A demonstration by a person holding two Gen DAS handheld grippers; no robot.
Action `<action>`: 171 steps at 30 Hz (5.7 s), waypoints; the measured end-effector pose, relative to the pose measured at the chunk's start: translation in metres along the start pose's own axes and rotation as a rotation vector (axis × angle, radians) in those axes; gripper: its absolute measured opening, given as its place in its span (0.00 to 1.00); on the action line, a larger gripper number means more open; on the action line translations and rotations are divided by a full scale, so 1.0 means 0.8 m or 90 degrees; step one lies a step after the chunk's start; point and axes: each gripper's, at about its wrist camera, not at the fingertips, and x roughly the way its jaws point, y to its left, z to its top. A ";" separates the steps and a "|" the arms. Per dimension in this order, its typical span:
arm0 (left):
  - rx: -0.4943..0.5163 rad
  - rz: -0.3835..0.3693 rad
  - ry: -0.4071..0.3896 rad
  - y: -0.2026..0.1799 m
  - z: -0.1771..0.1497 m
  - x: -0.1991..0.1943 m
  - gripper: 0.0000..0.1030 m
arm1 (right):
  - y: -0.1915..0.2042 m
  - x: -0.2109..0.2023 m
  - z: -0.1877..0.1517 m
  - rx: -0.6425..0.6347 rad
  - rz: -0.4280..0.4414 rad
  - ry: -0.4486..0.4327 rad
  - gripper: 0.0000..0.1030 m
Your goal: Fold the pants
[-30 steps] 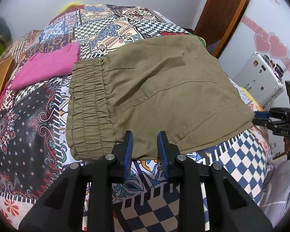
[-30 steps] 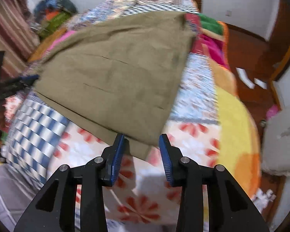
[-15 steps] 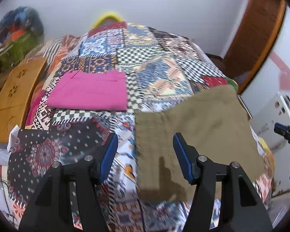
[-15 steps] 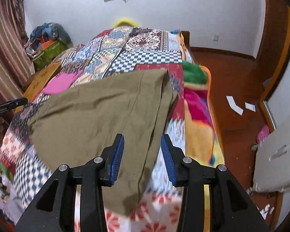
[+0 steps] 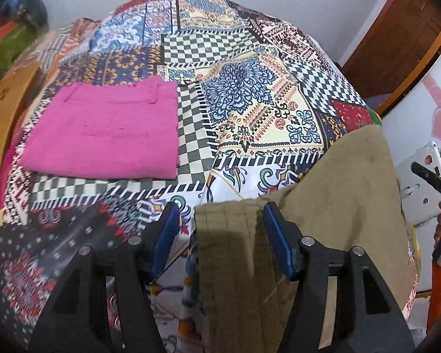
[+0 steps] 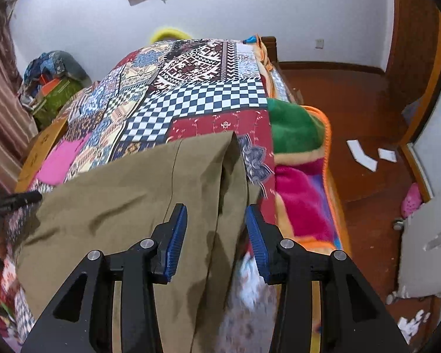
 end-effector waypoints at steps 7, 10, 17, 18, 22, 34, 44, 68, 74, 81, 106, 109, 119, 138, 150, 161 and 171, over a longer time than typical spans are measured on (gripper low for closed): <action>0.025 -0.013 0.017 -0.007 0.007 0.026 0.58 | 0.000 0.057 0.028 -0.014 -0.007 0.025 0.37; 0.033 -0.009 0.021 -0.010 0.005 0.035 0.57 | 0.002 0.076 0.038 -0.019 0.003 0.033 0.37; 0.013 -0.013 -0.004 -0.005 0.000 0.029 0.53 | 0.001 0.102 0.057 -0.016 0.050 0.061 0.23; 0.013 -0.011 -0.008 -0.007 -0.001 0.027 0.52 | 0.000 0.103 0.057 -0.009 0.065 0.065 0.17; 0.016 0.002 -0.025 -0.011 -0.006 0.022 0.51 | 0.017 0.093 0.054 -0.045 0.040 0.040 0.11; 0.026 0.029 -0.039 -0.015 -0.011 0.028 0.51 | 0.013 0.086 0.047 -0.142 -0.159 0.039 0.10; 0.023 0.040 -0.048 -0.019 -0.013 0.021 0.51 | 0.010 0.005 0.041 -0.120 -0.104 -0.014 0.10; 0.030 0.079 -0.081 -0.033 -0.014 -0.028 0.56 | -0.029 -0.025 -0.006 -0.055 -0.136 0.010 0.26; 0.041 0.130 -0.131 -0.045 -0.039 -0.093 0.80 | 0.022 -0.062 -0.021 -0.070 -0.076 -0.037 0.40; 0.004 0.073 -0.086 -0.045 -0.097 -0.101 0.83 | 0.095 -0.057 -0.063 -0.113 0.024 0.000 0.43; -0.037 0.019 -0.039 -0.046 -0.168 -0.078 0.62 | 0.038 -0.052 -0.168 0.032 0.007 0.109 0.43; -0.031 0.022 -0.040 -0.047 -0.170 -0.080 0.60 | 0.043 -0.043 -0.175 0.034 0.013 0.124 0.43; -0.005 0.036 -0.058 -0.050 -0.174 -0.085 0.53 | 0.064 -0.064 -0.173 -0.013 0.003 0.081 0.12; 0.035 0.078 -0.076 -0.047 -0.173 -0.093 0.48 | 0.078 -0.082 -0.190 -0.049 -0.008 0.101 0.09; 0.002 0.063 -0.100 -0.032 -0.156 -0.127 0.54 | 0.041 -0.106 -0.160 -0.006 -0.004 0.087 0.20; 0.030 0.089 -0.099 -0.047 -0.104 -0.090 0.47 | 0.054 -0.024 -0.135 0.012 0.026 0.110 0.26; 0.007 0.060 -0.048 -0.031 -0.084 -0.027 0.33 | 0.055 -0.003 -0.140 0.018 0.078 0.127 0.49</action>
